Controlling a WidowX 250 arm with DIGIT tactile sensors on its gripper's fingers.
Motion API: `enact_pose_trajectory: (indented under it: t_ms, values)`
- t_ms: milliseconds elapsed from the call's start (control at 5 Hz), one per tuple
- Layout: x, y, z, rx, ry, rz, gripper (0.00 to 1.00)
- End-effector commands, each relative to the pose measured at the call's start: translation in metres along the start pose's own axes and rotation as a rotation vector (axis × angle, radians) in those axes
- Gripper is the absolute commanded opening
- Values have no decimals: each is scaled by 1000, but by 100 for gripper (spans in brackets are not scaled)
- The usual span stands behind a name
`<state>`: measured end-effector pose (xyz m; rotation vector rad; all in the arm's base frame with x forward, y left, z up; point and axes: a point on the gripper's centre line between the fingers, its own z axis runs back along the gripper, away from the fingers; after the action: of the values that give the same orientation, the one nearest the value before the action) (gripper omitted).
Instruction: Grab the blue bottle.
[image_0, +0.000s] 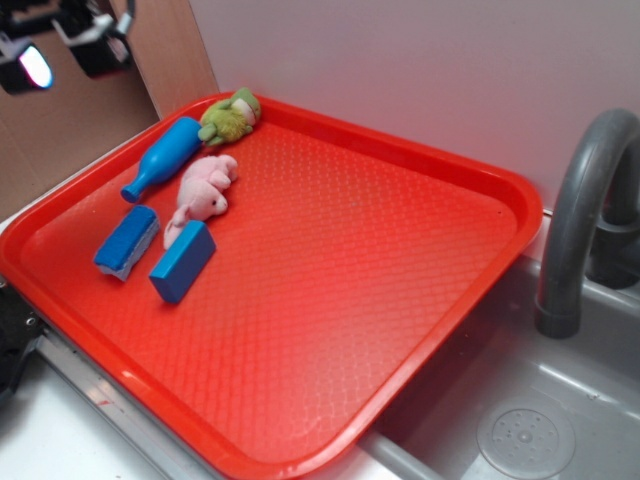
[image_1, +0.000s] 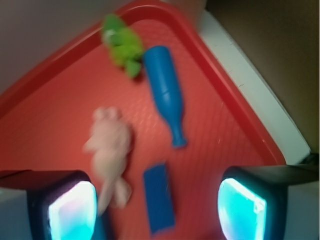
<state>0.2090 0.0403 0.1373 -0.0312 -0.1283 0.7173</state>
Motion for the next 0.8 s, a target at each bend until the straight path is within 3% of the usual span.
enact_pose_trajectory:
  t_ms: [0, 400, 600]
  values:
    - [42, 9, -40, -146, -33, -45, 100]
    - [63, 23, -88, -93, -63, -211, 100]
    - [56, 7, -102, -103, -57, -299, 100]
